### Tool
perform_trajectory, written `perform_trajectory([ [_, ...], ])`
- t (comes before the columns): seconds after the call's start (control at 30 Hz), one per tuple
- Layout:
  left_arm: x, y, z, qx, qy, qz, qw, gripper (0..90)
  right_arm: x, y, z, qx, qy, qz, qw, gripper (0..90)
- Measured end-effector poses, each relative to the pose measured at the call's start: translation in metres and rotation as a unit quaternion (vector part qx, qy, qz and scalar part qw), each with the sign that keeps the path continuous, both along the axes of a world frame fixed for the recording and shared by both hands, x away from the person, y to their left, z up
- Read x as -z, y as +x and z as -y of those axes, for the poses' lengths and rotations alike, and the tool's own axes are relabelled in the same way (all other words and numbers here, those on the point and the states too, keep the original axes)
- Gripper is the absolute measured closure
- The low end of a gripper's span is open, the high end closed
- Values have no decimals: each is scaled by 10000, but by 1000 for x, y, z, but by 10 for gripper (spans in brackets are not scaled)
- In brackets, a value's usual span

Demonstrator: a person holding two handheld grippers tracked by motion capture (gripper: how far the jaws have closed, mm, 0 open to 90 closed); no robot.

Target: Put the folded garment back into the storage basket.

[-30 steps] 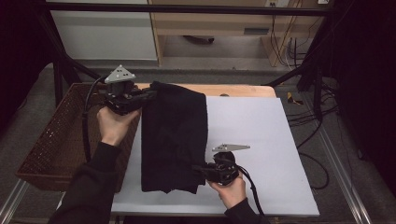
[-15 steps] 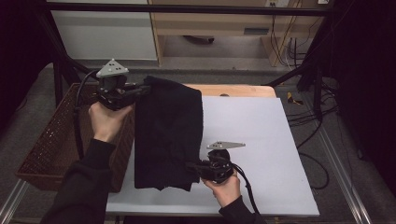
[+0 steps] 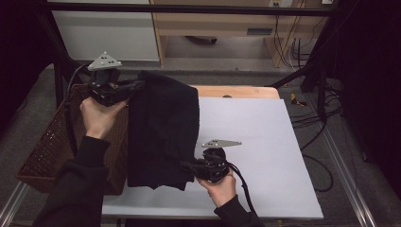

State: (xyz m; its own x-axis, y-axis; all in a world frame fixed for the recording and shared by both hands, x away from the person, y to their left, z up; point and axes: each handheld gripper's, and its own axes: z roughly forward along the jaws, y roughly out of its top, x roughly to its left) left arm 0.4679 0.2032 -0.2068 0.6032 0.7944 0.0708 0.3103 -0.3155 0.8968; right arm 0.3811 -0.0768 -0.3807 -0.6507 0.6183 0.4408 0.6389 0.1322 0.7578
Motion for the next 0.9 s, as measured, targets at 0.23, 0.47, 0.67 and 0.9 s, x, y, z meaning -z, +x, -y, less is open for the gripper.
perform_trajectory([
  [0.23,-13,-1,-7,-67,-16,81,9999,801,-7,2,-8,-15,97,82,9999,709],
  [0.47,-28,-2,-15,-210,12,191,9996,801,-18,6,-20,-7,220,161,9996,709],
  [0.67,-35,-1,-25,-280,-48,238,9993,800,-25,8,-31,-40,309,236,9992,709],
  [0.9,-42,0,-35,-398,-33,280,9988,800,-32,11,-43,-92,341,280,9990,708],
])
